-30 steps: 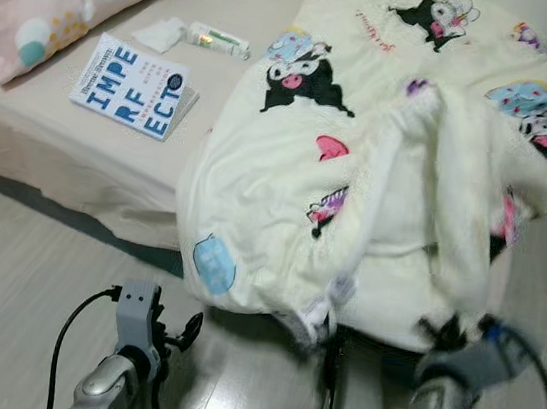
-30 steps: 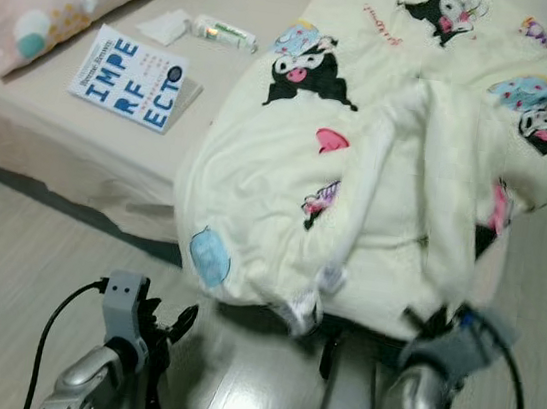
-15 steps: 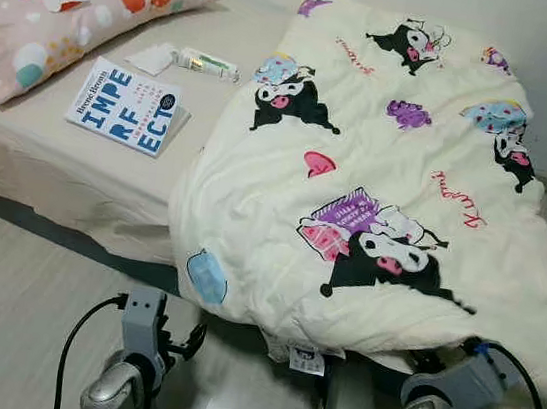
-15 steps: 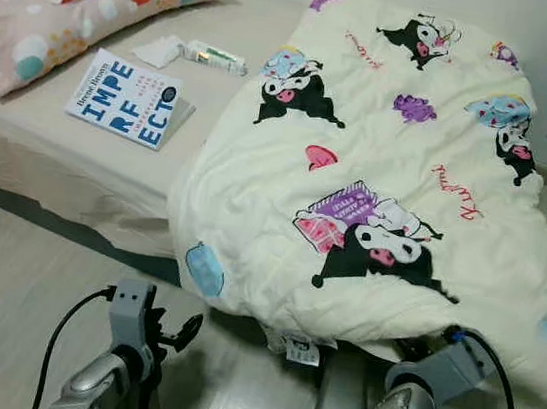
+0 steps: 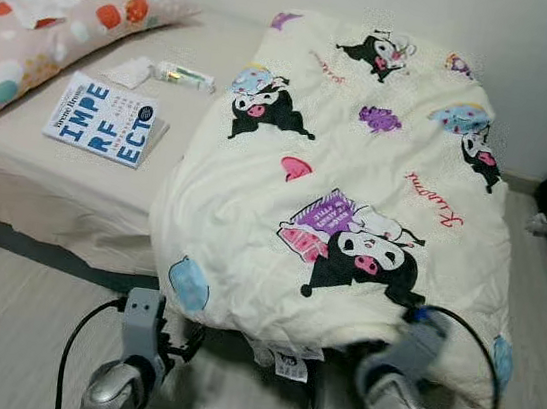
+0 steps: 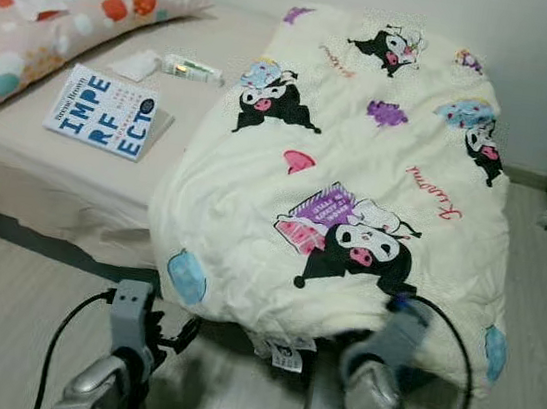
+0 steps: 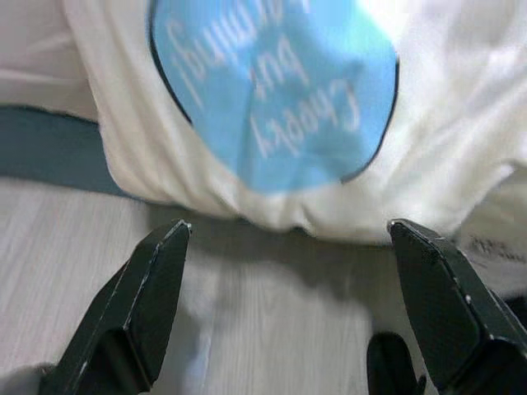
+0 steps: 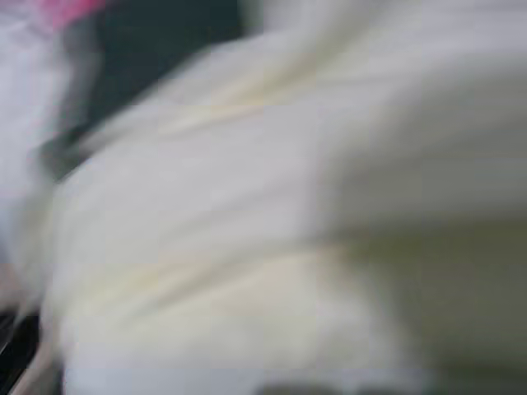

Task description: Clean up the room

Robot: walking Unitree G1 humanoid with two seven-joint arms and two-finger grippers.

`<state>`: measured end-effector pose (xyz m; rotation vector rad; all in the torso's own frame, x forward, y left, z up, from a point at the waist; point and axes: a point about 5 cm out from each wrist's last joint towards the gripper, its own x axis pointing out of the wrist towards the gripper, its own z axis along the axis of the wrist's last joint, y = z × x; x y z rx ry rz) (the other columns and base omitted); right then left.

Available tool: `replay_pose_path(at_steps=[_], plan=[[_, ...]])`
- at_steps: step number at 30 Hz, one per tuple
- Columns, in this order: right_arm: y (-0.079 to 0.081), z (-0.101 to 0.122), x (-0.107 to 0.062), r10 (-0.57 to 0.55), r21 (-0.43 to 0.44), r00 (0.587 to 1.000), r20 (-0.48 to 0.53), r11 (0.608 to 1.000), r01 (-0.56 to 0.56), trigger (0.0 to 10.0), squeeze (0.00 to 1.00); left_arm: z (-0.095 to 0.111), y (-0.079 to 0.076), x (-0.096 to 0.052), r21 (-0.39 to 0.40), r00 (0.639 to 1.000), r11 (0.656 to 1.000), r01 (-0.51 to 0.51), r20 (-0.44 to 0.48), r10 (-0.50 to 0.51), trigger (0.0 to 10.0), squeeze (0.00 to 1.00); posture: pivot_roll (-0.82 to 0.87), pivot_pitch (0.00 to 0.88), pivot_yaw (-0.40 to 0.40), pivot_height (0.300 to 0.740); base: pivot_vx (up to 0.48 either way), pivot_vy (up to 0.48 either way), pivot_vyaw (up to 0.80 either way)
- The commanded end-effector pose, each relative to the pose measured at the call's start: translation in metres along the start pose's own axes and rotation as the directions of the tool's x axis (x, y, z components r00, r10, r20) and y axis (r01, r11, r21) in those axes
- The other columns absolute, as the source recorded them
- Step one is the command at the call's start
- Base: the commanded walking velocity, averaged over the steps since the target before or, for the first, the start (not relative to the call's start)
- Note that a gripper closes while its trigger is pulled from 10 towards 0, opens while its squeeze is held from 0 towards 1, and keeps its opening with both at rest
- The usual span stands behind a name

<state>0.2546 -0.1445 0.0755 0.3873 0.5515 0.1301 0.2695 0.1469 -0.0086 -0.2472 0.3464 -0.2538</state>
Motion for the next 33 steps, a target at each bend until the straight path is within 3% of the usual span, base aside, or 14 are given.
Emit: replay_pose_path(at_steps=[1,9,16,17,18,20,22,23,25,27,30,31,32,33], plan=[[0.019,-0.013,-0.007,0.181,-0.068,0.975,-0.127,0.979,-0.191,10.0,1.0,-0.009,0.002,-0.004,-0.006,0.999,1.0,-0.016,-0.037,0.015,10.0,0.0,-0.11,0.185,0.015,0.497,0.0,0.0,0.0],[0.023,-0.016,-0.022,0.331,-0.209,0.907,-0.262,0.898,-0.388,10.0,1.0,-0.007,0.003,-0.002,-0.006,0.999,1.0,-0.025,-0.04,0.024,10.0,0.0,-0.11,0.165,0.009,0.497,0.0,0.0,0.0],[0.031,-0.012,-0.034,0.43,-0.226,0.853,-0.298,0.836,-0.5,10.0,1.0,-0.008,0.004,-0.002,-0.007,0.999,1.0,-0.03,-0.045,0.03,10.0,0.0,-0.11,0.162,0.012,0.497,0.0,0.0,0.0],[0.037,-0.007,-0.04,0.492,-0.231,0.822,-0.286,0.797,-0.558,10.0,0.75,-0.009,0.004,-0.003,-0.006,0.998,0.999,-0.032,-0.047,0.032,10.0,0.0,-0.11,0.162,0.013,0.497,0.0,0.0,0.0],[0.046,0.008,-0.048,0.604,-0.212,0.772,-0.197,0.743,-0.635,10.0,0.0,-0.01,0.005,-0.003,-0.006,0.998,0.999,-0.035,-0.051,0.034,10.0,0.0,-0.11,0.157,0.02,0.497,0.0,0.0,0.0],[0.046,0.008,-0.048,0.604,-0.212,0.772,-0.197,0.743,-0.635,10.0,0.0,-0.01,0.005,-0.003,-0.006,0.998,0.999,-0.035,-0.051,0.034,10.0,0.0,-0.11,0.157,0.02,0.497,0.0,0.0,0.0],[0.056,0.029,-0.061,0.731,-0.209,0.679,-0.071,0.655,-0.726,10.0,0.0,-0.01,0.007,-0.004,-0.002,0.998,0.999,-0.038,-0.056,0.038,10.0,0.0,-0.11,0.156,0.025,0.497,0.0,0.0,0.0],[0.056,0.029,-0.061,0.731,-0.209,0.679,-0.071,0.655,-0.726,10.0,0.0,-0.01,0.007,-0.004,-0.002,0.998,0.999,-0.038,-0.056,0.038,10.0,0.0,-0.11,0.156,0.025,0.497,0.0,0.0,0.0],[0.069,0.039,-0.081,0.859,-0.188,0.511,-0.001,0.502,-0.844,10.0,0.0,-0.009,0.008,-0.003,0.002,0.997,0.999,-0.04,-0.058,0.04,10.0,0.0,-0.11,0.155,0.026,0.497,0.0,0.0,0.0],[0.072,0.044,-0.086,0.884,-0.166,0.465,0.048,0.466,-0.869,10.0,0.0,-0.009,0.008,-0.003,0.003,0.998,0.999,-0.04,-0.058,0.04,10.0,0.0,-0.11,0.156,0.026,0.497,0.0,0.0,0.0],[0.072,0.052,-0.086,0.884,-0.18,0.453,0.117,0.468,-0.865,10.0,0.0,-0.008,0.008,-0.003,0.004,0.998,0.999,-0.04,-0.057,0.041,10.0,0.0,-0.11,0.157,0.026,0.497,0.0,0.0,0.0],[0.058,0.068,-0.067,0.777,-0.182,0.583,0.237,0.625,-0.759,10.0,0.0,-0.008,0.008,-0.003,-0.001,0.998,0.999,-0.04,-0.054,0.04,10.0,0.0,-0.11,0.156,0.033,0.497,0.0,0.0,0.0],[0.058,0.068,-0.067,0.777,-0.182,0.583,0.237,0.625,-0.759,10.0,0.0,-0.008,0.008,-0.003,-0.001,0.998,0.999,-0.04,-0.054,0.04,10.0,0.0,-0.11,0.156,0.033,0.497,0.0,0.0,0.0],[0.042,0.079,-0.052,0.654,-0.162,0.679,0.332,0.749,-0.643,10.0,0.0,-0.007,0.007,-0.002,-0.01,0.998,0.999,-0.04,-0.047,0.039,10.0,0.0,-0.11,0.156,0.034,0.497,0.0,0.0,0.0]])
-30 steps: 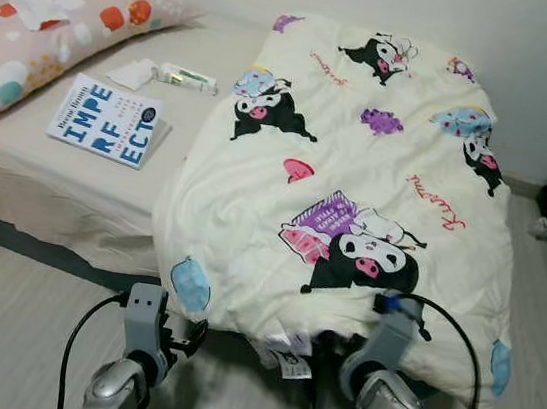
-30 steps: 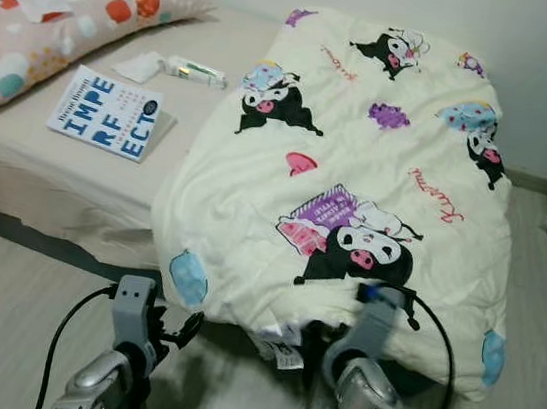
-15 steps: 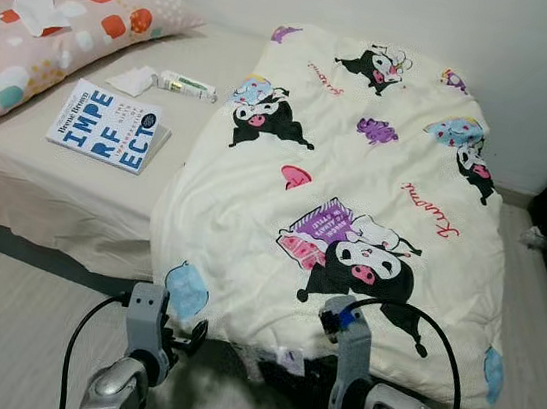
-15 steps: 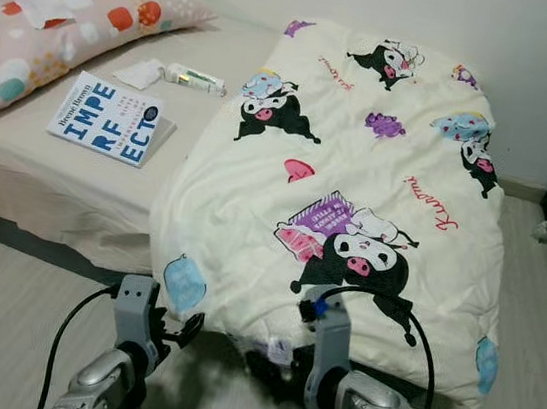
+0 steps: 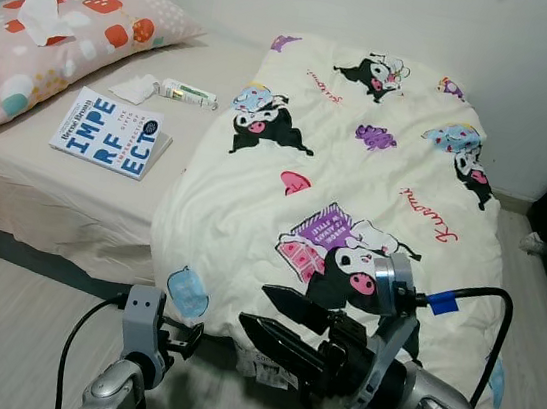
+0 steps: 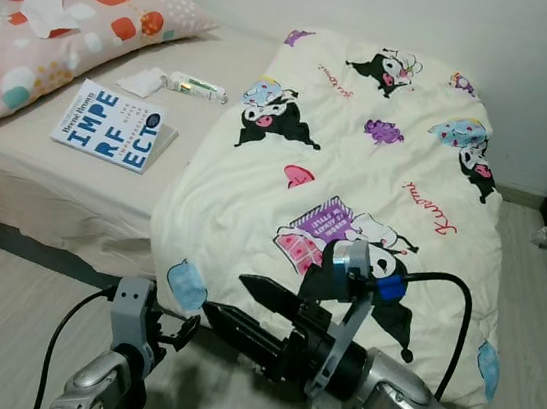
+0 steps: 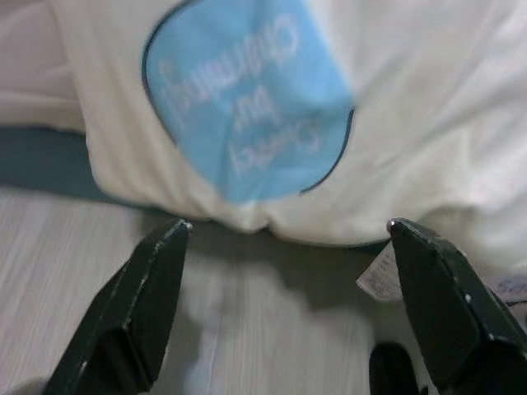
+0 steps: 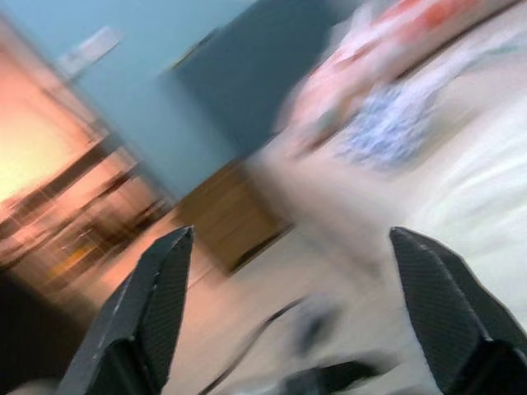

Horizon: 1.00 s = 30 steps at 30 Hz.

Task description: Clean up the room

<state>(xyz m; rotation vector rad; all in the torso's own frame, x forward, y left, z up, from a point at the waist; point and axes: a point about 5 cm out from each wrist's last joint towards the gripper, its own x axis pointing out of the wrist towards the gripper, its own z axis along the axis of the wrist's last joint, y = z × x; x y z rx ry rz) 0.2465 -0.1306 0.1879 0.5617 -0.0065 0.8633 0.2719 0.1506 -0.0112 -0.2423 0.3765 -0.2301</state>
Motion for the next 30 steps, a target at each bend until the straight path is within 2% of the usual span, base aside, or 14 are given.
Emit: replay_pose_path(at_steps=[1,2,4,5,7,8,9,10,11,13,14,20,25,30], plan=[[-0.036,0.004,-0.009,-0.273,-0.044,0.959,0.072,0.96,0.277,10.0,0.0,-0.003,0.002,-0.002,-0.023,1.0,1.0,-0.015,-0.007,0.015,10.0,0.0,-0.11,0.156,0.034,0.497,0.0,0.0,0.0],[-0.053,0.007,-0.014,-0.393,-0.026,0.913,0.111,0.917,0.398,10.0,0.0,0.003,0.002,0.001,-0.038,1.0,0.999,-0.02,0.019,0.021,10.0,0.0,-0.12,0.154,0.035,0.497,0.0,0.0,0.0],[-0.053,0.007,-0.014,-0.393,-0.026,0.913,0.111,0.917,0.398,10.0,0.0,0.003,0.002,0.001,-0.038,1.0,0.999,-0.02,0.019,0.021,10.0,0.0,-0.12,0.154,0.035,0.497,0.0,0.0,0.0],[-0.068,0.007,-0.023,-0.494,-0.014,0.859,0.137,0.866,0.5,10.0,0.0,0.014,0.004,0.004,-0.057,0.997,0.998,-0.032,0.066,0.036,10.0,0.0,-0.12,0.154,0.035,0.497,0.0,0.0,0.0],[-0.08,0.004,-0.032,-0.567,0.004,0.811,0.144,0.82,0.573,10.0,0.0,0.028,0.008,0.008,-0.082,0.991,0.996,-0.045,0.121,0.055,10.0,0.0,-0.11,0.152,0.029,0.497,0.0,0.0,0.0],[-0.08,0.004,-0.032,-0.567,0.004,0.811,0.144,0.82,0.573,10.0,0.0,0.028,0.008,0.008,-0.082,0.991,0.996,-0.045,0.121,0.055,10.0,0.0,-0.11,0.152,0.029,0.497,0.0,0.0,0.0],[-0.088,0.0,-0.041,-0.615,0.014,0.776,0.137,0.785,0.62,10.0,0.0,0.048,0.012,0.013,-0.117,0.977,0.991,-0.057,0.196,0.08,10.0,0.0,-0.11,0.152,0.029,0.497,0.0,0.0,0.0],[-0.088,0.0,-0.041,-0.615,0.014,0.776,0.137,0.785,0.62,10.0,0.0,0.048,0.012,0.013,-0.117,0.977,0.991,-0.057,0.196,0.08,10.0,0.0,-0.11,0.152,0.029,0.497,0.0,0.0,0.0],[-0.095,-0.008,-0.048,-0.66,-0.001,0.742,0.114,0.747,0.665,10.0,0.0,0.082,0.019,0.019,-0.162,0.946,0.985,-0.057,0.307,0.105,10.0,0.0,-0.11,0.152,0.029,0.497,0.0,0.0,0.0],[-0.095,-0.008,-0.048,-0.66,-0.001,0.742,0.114,0.747,0.665,10.0,0.0,0.082,0.019,0.019,-0.162,0.946,0.985,-0.057,0.307,0.105,10.0,0.0,-0.11,0.152,0.029,0.497,0.0,0.0,0.0],[-0.097,-0.014,-0.049,-0.673,-0.021,0.734,0.095,0.736,0.677,10.0,0.0,0.097,0.02,0.021,-0.166,0.931,0.985,-0.046,0.352,0.103,10.0,0.0,-0.1,0.145,0.019,0.497,0.0,0.0,0.0],[-0.1,-0.035,-0.043,-0.688,-0.033,0.723,0.06,0.723,0.69,10.0,0.0,0.126,0.019,0.024,-0.139,0.898,0.99,-0.008,0.434,0.069,10.0,0.0,-0.11,0.124,0.031,0.497,0.0,0.0,-0.36],[-0.1,-0.038,-0.042,-0.688,-0.031,0.723,0.057,0.723,0.69,10.0,0.0,0.128,0.018,0.025,-0.132,0.897,0.991,-0.003,0.437,0.061,10.0,0.0,-0.11,0.126,0.033,0.497,0.0,0.0,-0.77],[-0.098,-0.041,-0.043,-0.698,-0.032,0.713,0.07,0.713,0.701,10.0,0.0,0.131,0.003,0.032,-0.11,0.9,0.994,0.02,0.434,0.03,10.0,0.0,-0.12,0.148,0.046,0.497,0.0,0.0,-0.77]])
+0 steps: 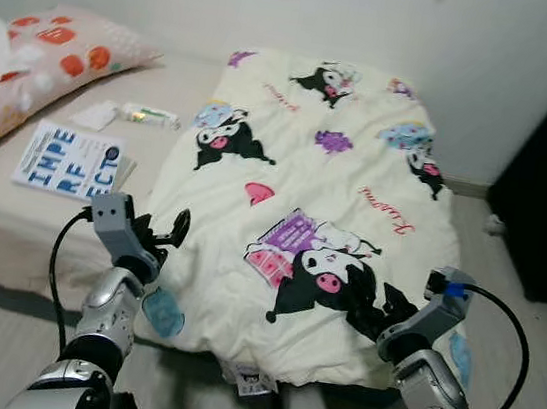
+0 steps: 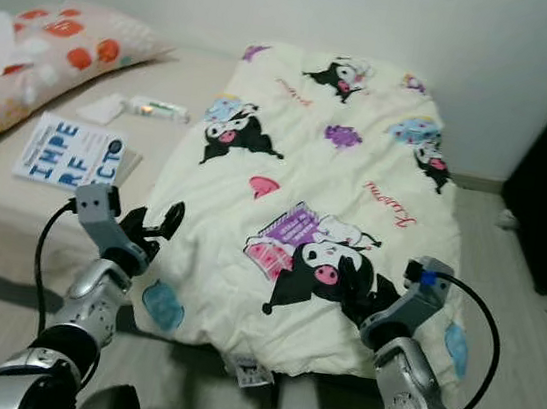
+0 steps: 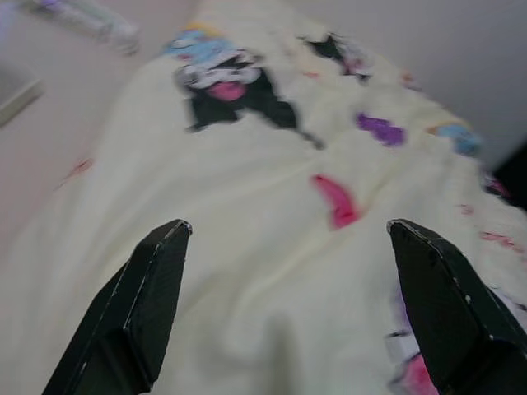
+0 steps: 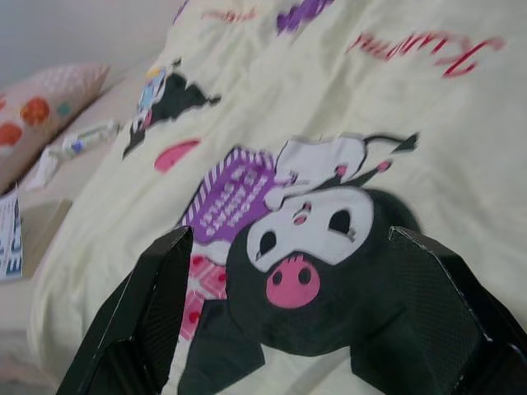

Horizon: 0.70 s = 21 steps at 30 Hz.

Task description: Clean up the room

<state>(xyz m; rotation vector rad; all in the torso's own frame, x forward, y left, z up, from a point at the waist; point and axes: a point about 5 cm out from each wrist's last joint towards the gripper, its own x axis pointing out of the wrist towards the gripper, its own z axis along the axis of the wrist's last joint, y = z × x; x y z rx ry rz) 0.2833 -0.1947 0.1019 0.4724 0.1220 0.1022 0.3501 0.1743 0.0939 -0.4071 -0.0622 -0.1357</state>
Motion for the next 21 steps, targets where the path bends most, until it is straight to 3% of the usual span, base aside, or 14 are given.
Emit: replay_pose_path(at_steps=[1,4,10,21], plan=[[0.0,-0.005,-0.002,-0.01,0.006,1.0,-0.005,1.0,0.01,10.0,0.0,-0.001,-0.004,0.003,0.012,1.0,1.0,0.007,-0.008,-0.007,10.0,0.0,-0.12,0.148,0.046,0.497,0.0,0.0,-0.77],[-0.001,-0.005,-0.004,-0.016,0.002,1.0,-0.003,1.0,0.016,10.0,0.0,0.0,-0.007,0.005,0.02,1.0,1.0,0.006,-0.004,-0.006,10.0,0.0,-0.12,0.151,0.049,0.497,0.0,0.0,-0.77],[-0.003,-0.008,-0.006,-0.027,-0.001,1.0,0.014,1.0,0.027,10.0,0.0,0.007,-0.015,0.014,0.117,0.999,0.993,-0.033,0.0,0.033,10.0,0.0,-0.13,0.157,0.059,0.497,0.0,0.0,-0.77],[-0.001,-0.01,-0.006,-0.027,-0.017,0.999,0.021,0.999,0.028,10.0,0.0,0.002,-0.005,0.011,0.163,0.994,0.982,-0.094,-0.038,0.101,10.0,0.0,-0.13,0.163,0.06,0.497,0.0,0.0,0.0]])
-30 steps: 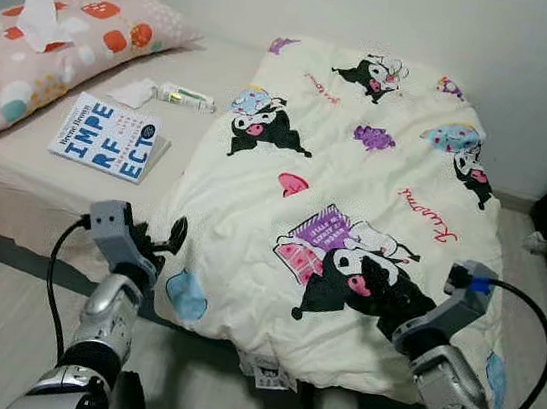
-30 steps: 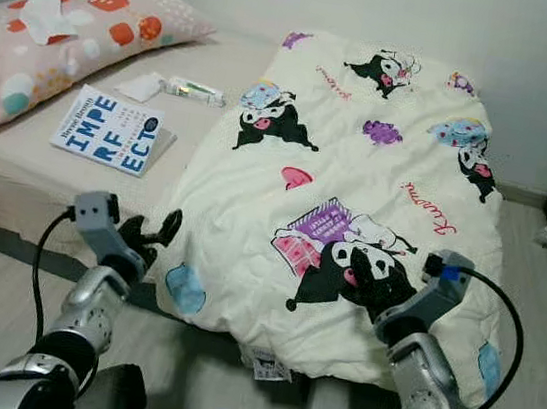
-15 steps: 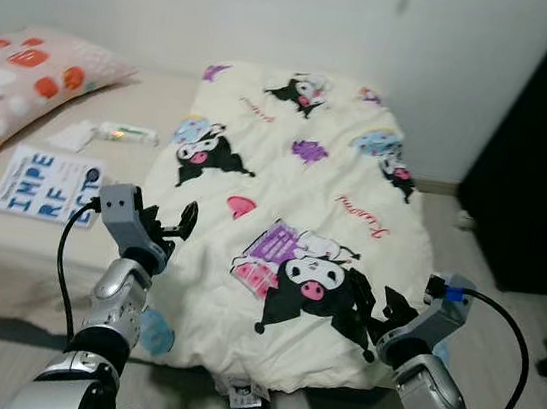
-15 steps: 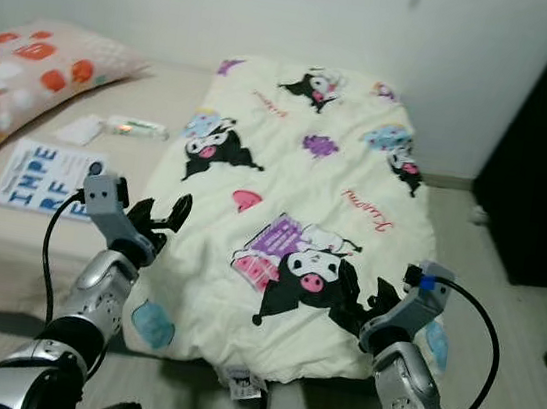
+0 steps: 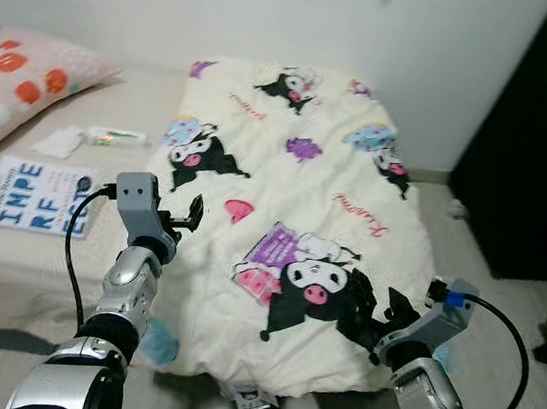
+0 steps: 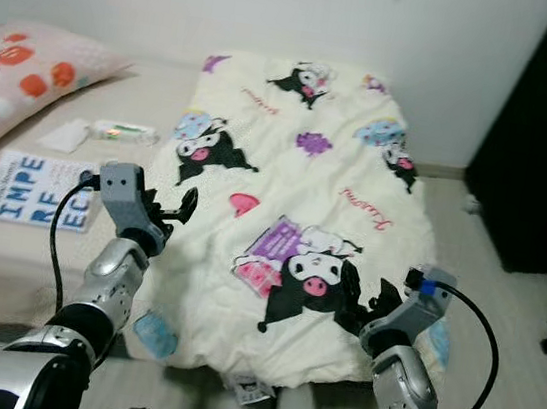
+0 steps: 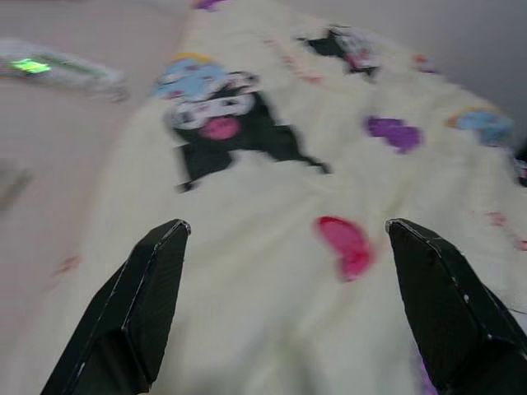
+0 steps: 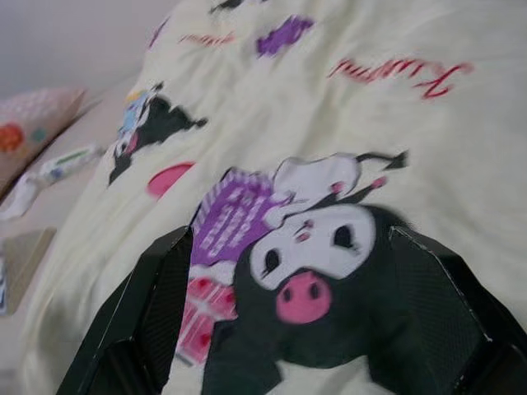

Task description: Clean up the room

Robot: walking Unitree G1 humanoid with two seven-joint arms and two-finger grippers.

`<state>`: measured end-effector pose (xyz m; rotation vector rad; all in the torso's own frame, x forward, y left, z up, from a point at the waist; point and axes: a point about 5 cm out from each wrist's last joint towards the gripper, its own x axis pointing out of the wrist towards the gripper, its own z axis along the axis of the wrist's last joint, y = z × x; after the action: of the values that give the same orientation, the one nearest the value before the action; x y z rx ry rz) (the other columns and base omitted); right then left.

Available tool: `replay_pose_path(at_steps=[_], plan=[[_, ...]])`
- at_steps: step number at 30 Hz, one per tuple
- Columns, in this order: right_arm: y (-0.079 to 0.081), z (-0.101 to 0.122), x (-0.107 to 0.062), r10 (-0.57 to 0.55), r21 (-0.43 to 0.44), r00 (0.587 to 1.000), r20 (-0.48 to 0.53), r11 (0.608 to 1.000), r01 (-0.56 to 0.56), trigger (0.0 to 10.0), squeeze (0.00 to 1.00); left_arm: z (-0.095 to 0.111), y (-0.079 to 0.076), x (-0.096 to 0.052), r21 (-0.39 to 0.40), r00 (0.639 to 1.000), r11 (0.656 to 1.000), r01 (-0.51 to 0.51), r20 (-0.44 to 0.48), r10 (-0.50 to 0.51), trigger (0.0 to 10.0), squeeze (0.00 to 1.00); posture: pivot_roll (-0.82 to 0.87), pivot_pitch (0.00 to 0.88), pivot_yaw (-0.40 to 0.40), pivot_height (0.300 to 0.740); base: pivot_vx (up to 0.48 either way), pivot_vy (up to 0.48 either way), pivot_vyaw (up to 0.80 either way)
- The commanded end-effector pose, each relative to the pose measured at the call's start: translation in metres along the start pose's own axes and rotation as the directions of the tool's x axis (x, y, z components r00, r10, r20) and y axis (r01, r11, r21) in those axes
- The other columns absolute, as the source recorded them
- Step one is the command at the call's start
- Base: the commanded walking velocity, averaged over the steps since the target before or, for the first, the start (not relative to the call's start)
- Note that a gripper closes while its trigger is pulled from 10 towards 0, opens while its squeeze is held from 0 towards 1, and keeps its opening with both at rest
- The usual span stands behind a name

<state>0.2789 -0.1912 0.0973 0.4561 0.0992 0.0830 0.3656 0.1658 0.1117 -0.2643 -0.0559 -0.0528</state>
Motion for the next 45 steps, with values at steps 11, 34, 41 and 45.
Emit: replay_pose_path(at_steps=[11,34,41,45], plan=[[0.004,-0.004,-0.009,-0.006,-0.019,1.0,-0.015,1.0,0.006,10.0,0.0,-0.035,0.025,-0.019,0.118,0.965,0.982,-0.145,-0.201,0.166,10.0,0.0,-0.17,0.245,0.057,0.497,0.0,0.0,0.0],[0.025,-0.009,-0.076,0.01,0.005,0.999,-0.051,1.0,-0.01,10.0,0.0,0.028,0.0,0.023,0.097,0.997,0.992,-0.077,0.002,0.078,10.0,0.0,-0.27,0.472,0.063,0.497,0.0,0.0,0.0],[0.047,-0.014,-0.083,0.135,0.036,0.987,-0.092,0.991,-0.133,10.0,0.0,0.058,0.013,0.029,0.165,0.986,0.976,-0.142,0.108,0.125,10.0,0.0,-0.28,0.489,0.051,0.497,0.0,0.0,0.0],[0.054,-0.016,-0.091,0.16,0.037,0.981,-0.113,0.987,-0.156,10.0,0.0,0.066,0.032,0.026,0.257,0.975,0.943,-0.212,0.123,0.186,10.0,0.0,-0.28,0.501,0.045,0.497,0.0,0.0,0.0]])
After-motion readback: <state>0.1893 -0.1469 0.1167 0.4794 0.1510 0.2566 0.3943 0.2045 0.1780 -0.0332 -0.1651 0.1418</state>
